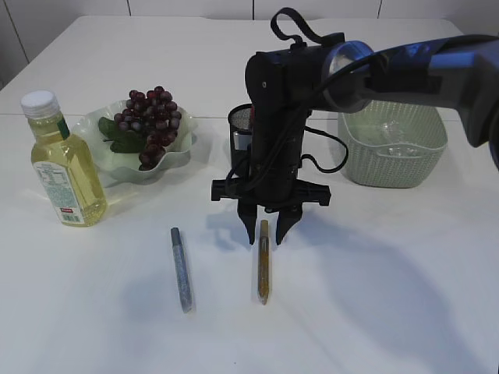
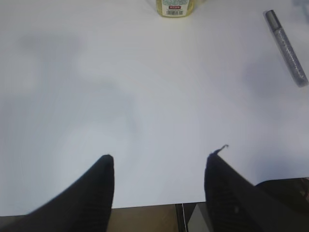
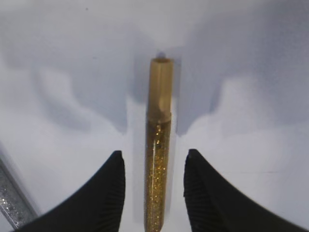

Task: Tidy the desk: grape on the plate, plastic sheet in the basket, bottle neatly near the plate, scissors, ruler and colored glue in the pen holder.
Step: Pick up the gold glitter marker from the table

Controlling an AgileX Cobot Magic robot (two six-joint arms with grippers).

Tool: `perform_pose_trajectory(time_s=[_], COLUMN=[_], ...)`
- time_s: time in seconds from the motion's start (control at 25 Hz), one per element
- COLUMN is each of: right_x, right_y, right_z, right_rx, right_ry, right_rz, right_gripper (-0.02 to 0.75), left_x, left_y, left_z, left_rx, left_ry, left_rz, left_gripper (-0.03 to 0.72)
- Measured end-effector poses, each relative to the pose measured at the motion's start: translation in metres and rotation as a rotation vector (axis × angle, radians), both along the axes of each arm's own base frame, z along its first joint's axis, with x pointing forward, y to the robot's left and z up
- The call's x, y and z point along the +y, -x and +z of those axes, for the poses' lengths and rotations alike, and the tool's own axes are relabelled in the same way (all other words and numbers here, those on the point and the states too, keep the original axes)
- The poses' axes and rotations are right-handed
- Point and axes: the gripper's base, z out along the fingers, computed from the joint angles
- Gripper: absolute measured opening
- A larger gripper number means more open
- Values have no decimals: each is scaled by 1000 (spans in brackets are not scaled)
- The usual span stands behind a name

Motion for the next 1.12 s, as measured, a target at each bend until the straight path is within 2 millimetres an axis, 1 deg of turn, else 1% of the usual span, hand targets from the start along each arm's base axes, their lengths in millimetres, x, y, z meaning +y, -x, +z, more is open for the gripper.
perform_pose_trajectory(time_s=[0.16, 0.4, 0.68, 0.88, 1.12], right_x=[0, 0, 0, 2, 3], right_y=[0, -1, -1, 0, 0], right_z=[-2, -13, -16, -25, -26], right_rx=[1, 21, 29, 52, 53], right_ry=[8, 16, 18, 16, 14], right_rz=[-3, -4, -5, -11, -10], right_gripper=[333, 333, 333, 333, 332], left_x=[0, 0, 0, 0, 0], left_y=[0, 0, 0, 0, 0], left_z=[0, 0, 0, 0, 0], left_rx=[1, 1, 1, 1, 1], left_ry=[4, 4, 5, 5, 5], left_rz=[-1, -1, -1, -1, -1], left_gripper=[434, 434, 434, 434, 434])
